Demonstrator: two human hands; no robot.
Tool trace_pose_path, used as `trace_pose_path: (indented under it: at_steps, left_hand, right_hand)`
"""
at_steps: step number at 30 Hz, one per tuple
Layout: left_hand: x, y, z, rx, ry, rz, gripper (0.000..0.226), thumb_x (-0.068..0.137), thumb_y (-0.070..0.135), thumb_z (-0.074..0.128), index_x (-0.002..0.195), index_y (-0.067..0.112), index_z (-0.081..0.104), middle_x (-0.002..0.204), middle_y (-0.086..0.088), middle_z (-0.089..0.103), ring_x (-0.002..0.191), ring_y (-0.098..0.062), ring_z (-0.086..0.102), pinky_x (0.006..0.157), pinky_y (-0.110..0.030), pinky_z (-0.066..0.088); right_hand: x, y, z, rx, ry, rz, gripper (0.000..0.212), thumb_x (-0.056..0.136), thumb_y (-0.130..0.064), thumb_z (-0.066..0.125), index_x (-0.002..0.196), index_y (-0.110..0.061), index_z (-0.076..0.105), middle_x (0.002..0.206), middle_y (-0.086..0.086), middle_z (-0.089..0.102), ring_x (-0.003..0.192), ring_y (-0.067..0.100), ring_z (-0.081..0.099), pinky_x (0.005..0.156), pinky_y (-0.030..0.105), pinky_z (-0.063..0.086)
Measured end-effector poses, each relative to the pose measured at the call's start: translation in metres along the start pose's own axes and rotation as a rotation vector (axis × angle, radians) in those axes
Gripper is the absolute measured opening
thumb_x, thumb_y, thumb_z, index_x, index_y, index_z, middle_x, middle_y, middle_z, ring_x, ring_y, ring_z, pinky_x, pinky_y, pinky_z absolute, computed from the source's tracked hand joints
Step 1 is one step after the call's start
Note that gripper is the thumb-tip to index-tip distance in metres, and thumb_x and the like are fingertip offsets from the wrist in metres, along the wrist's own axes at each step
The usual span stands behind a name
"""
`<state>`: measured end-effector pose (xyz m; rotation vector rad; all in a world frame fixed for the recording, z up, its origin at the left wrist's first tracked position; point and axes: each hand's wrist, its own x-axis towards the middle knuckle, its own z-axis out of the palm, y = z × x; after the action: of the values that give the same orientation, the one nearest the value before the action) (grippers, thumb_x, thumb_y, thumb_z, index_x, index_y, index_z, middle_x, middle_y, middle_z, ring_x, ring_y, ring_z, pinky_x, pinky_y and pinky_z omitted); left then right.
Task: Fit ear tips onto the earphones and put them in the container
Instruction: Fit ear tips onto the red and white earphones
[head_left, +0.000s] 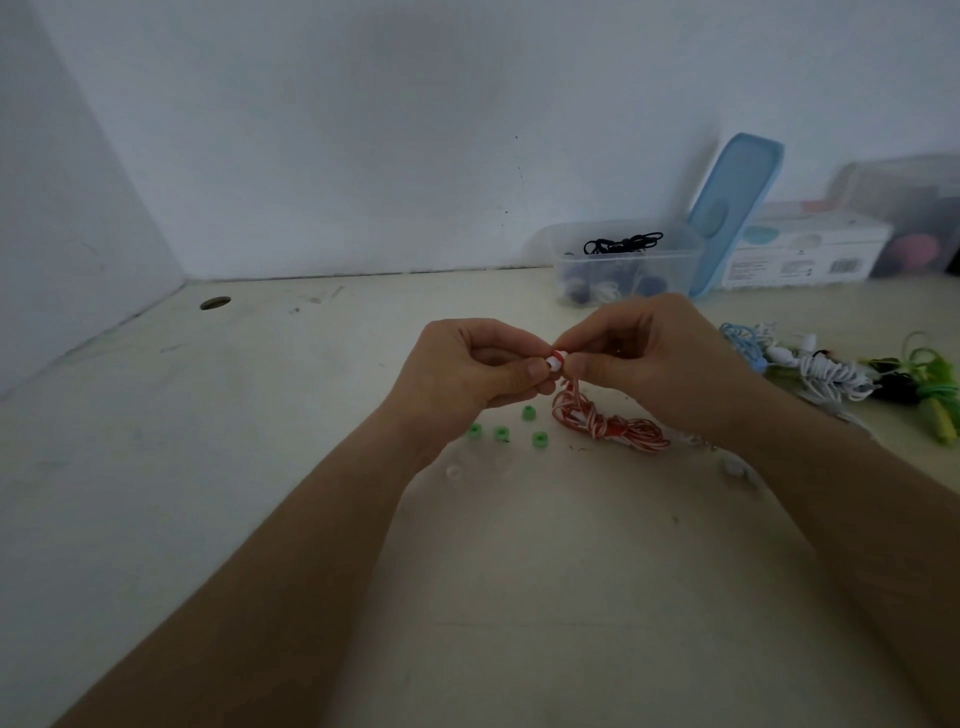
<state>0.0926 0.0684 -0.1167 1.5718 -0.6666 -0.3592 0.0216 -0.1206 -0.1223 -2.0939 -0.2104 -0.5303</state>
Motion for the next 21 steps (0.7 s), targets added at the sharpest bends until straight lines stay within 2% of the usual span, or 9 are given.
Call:
trace_pose_path:
  at_steps: [7,13,21]
  left_hand:
    - [0.003,-0.002,0.002,0.033,0.077,0.009,0.017,0.083,0.006,0.074,0.099,-0.001,0.071,0.083,-0.014,0.076,0.077,-0.020,0.073,0.079,-0.033,0.061]
    - [0.005,-0.002,0.002,0.039,0.105,0.007,0.018,0.082,0.007,0.076,0.096,-0.002,0.071,0.083,-0.017,0.073,0.074,-0.019,0.071,0.075,-0.030,0.061]
    - [0.004,-0.001,0.003,-0.074,0.066,-0.026,0.019,0.081,0.007,0.075,0.100,0.003,0.073,0.090,-0.015,0.076,0.086,-0.025,0.074,0.081,-0.029,0.059]
  right_hand:
    - [-0.001,-0.001,0.009,0.044,0.094,-0.006,0.009,0.084,-0.012,0.076,0.093,-0.013,0.078,0.071,-0.005,0.074,0.066,0.004,0.069,0.064,0.011,0.049]
    - [0.000,-0.001,0.010,0.049,0.134,-0.010,0.013,0.081,-0.016,0.079,0.092,-0.010,0.078,0.072,-0.002,0.075,0.064,0.009,0.070,0.064,0.014,0.051]
    - [0.000,0.001,0.008,0.061,0.140,-0.007,0.013,0.081,-0.014,0.079,0.092,-0.009,0.076,0.073,0.000,0.074,0.066,0.010,0.070,0.065,0.017,0.053]
